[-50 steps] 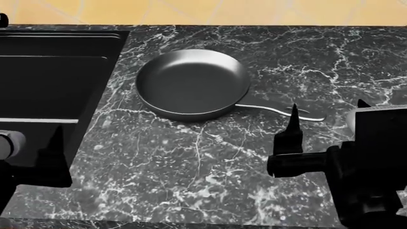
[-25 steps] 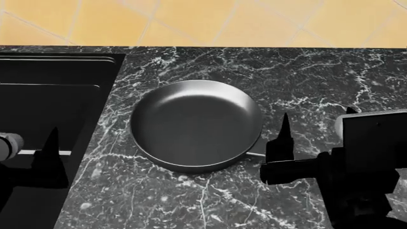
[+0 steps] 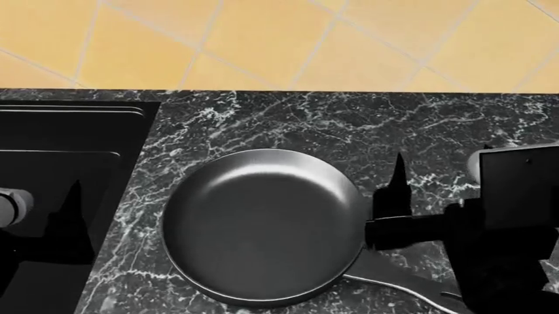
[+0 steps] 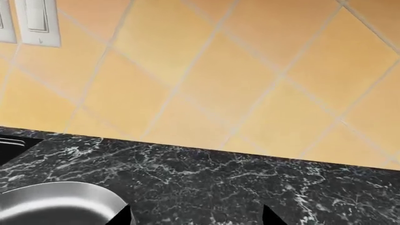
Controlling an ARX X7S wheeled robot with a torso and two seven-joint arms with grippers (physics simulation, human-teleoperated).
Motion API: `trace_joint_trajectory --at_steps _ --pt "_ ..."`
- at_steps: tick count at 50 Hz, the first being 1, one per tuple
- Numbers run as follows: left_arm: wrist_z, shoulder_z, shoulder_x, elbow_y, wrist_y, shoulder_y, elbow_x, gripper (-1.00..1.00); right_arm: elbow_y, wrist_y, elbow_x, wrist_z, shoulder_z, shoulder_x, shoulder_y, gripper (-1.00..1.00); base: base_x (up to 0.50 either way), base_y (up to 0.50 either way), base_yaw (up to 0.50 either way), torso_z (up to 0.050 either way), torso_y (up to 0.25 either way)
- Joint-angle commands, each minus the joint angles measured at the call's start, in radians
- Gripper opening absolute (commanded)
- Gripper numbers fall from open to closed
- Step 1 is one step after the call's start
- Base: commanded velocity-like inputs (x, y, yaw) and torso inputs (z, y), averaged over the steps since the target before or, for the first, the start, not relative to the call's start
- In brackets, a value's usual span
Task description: Pick the pan and sponge and place them into the sink. Then turn on the water.
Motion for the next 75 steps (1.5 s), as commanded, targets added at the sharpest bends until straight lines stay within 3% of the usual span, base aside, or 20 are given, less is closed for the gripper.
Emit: trace_joint_trajectory --at_steps 1,7,11,14,18,25,29,53,75 --pt "0.004 -0.005 -0.009 -0.002 0.004 0.009 -0.005 1.0 -0.043 0.222 0.182 -0.036 0.053 0.068 0.06 1.0 0.0 0.0 0.0 0.0 0.0" --pt "0.01 -0.026 -0.026 0.003 0.0 0.016 -0.018 1.0 -0.056 0.536 0.404 -0.067 0.057 0.152 0.167 1.0 0.0 0.0 0.0 0.0 0.0" --pt "0.013 -0.03 -0.03 0.001 -0.004 0.012 -0.024 1.0 -0.054 0.628 0.473 -0.107 -0.037 0.217 0.259 1.0 0.0 0.0 0.0 0.0 0.0" --pt "0.004 -0.016 -0.028 0.011 -0.018 0.007 -0.021 1.0 0.014 0.633 0.622 -0.048 -0.152 0.278 0.364 1.0 0.0 0.0 0.0 0.0 0.0" --pt "-0.013 -0.003 -0.018 0.017 -0.026 0.004 -0.014 1.0 0.081 0.623 0.649 -0.088 -0.283 0.327 0.47 1.0 0.0 0.0 0.0 0.0 0.0" --pt "-0.021 -0.005 -0.015 0.017 -0.025 0.007 -0.014 1.0 0.166 0.617 0.558 -0.243 -0.56 0.33 0.687 1.0 0.0 0.0 0.0 0.0 0.0" --pt "-0.007 -0.027 -0.033 0.019 -0.015 0.027 -0.025 1.0 0.219 0.604 0.512 -0.288 -0.65 0.314 0.754 1.0 0.0 0.0 0.0 0.0 0.0" --pt "0.005 -0.027 -0.037 -0.01 0.012 0.041 -0.025 1.0 0.364 0.487 0.329 -0.527 -0.996 0.249 0.847 1.0 0.0 0.0 0.0 0.0 0.0" --pt "0.011 -0.044 -0.048 -0.022 0.03 0.061 -0.034 1.0 0.488 0.344 0.232 -0.605 -1.106 0.198 0.792 1.0 0.0 0.0 0.0 0.0 0.0"
